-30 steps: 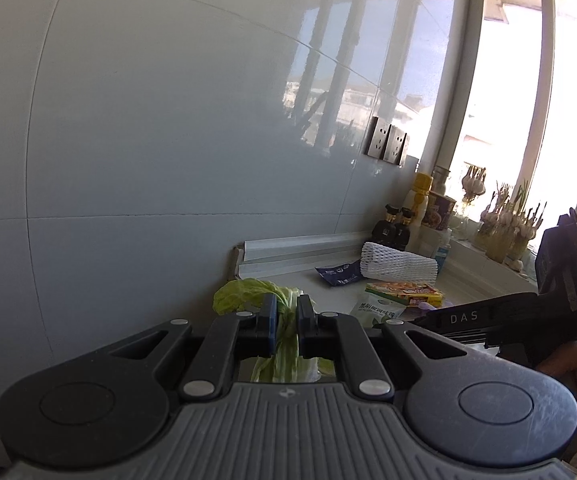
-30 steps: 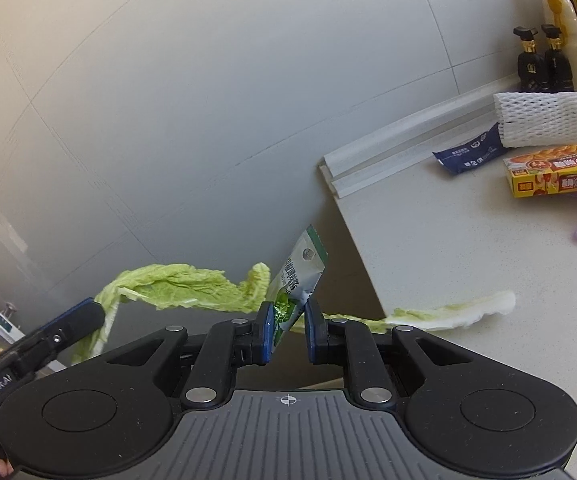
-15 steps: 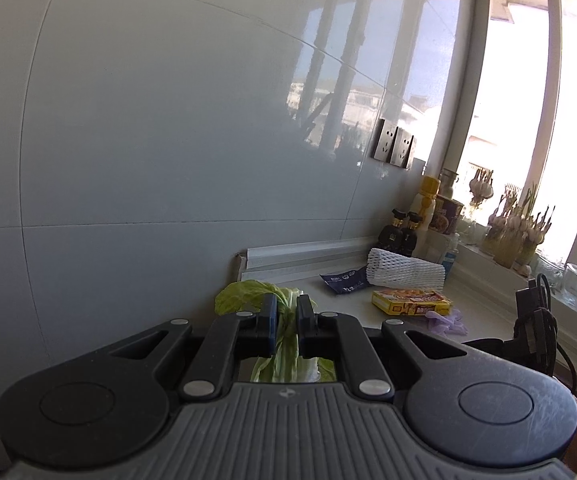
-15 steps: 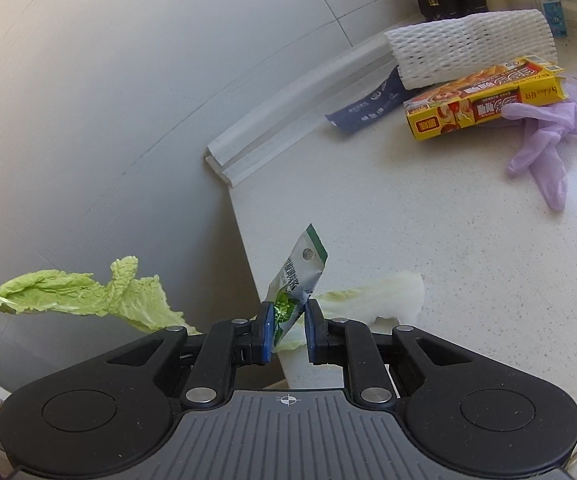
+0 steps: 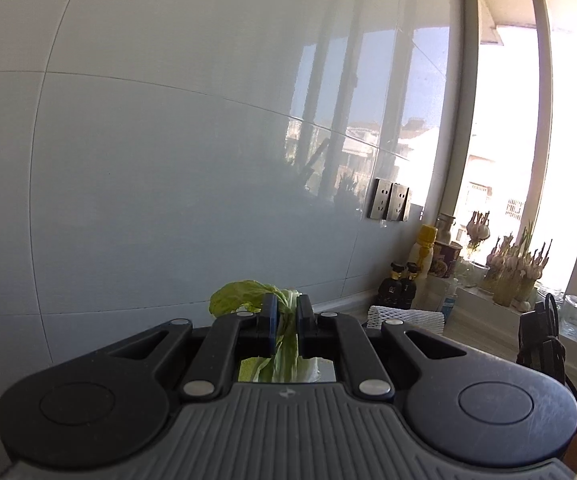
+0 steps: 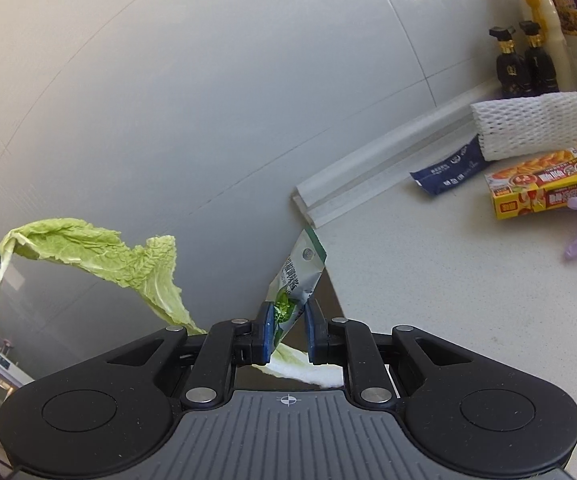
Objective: Collect trash
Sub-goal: 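Lift the cabbage leaf and green wrapper with both tools toward the wastebasket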
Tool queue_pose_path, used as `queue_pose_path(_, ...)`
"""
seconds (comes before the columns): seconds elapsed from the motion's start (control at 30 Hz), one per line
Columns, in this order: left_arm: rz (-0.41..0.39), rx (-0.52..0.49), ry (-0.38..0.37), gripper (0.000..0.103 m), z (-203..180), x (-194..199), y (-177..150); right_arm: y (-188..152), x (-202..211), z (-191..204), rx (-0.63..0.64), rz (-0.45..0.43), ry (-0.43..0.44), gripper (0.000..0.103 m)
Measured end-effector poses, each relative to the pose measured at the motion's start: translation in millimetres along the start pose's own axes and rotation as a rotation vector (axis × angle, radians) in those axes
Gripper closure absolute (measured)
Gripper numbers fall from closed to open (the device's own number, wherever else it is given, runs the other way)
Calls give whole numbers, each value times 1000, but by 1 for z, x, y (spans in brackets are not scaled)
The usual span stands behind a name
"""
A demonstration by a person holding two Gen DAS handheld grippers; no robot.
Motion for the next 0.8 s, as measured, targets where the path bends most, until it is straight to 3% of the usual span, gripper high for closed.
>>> queue_pose_path(0.37, 82, 0, 36, 95, 9, -13, -25, -22, -32, 22, 29, 73, 13, 87)
queue_pose_path(0.8, 222, 82, 40, 103, 28, -49, -113, -72, -78, 33, 104, 174, 6, 87)
Point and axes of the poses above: each gripper's, at about its wrist camera, not at the fingertips, and x roughly against the way its jaws point, z to its left, y to its top, the point moved 1 cm from there along -x, roughly the way its jaws point, and after that the axes turned 4 degrees about z, right-handed, at the moved point
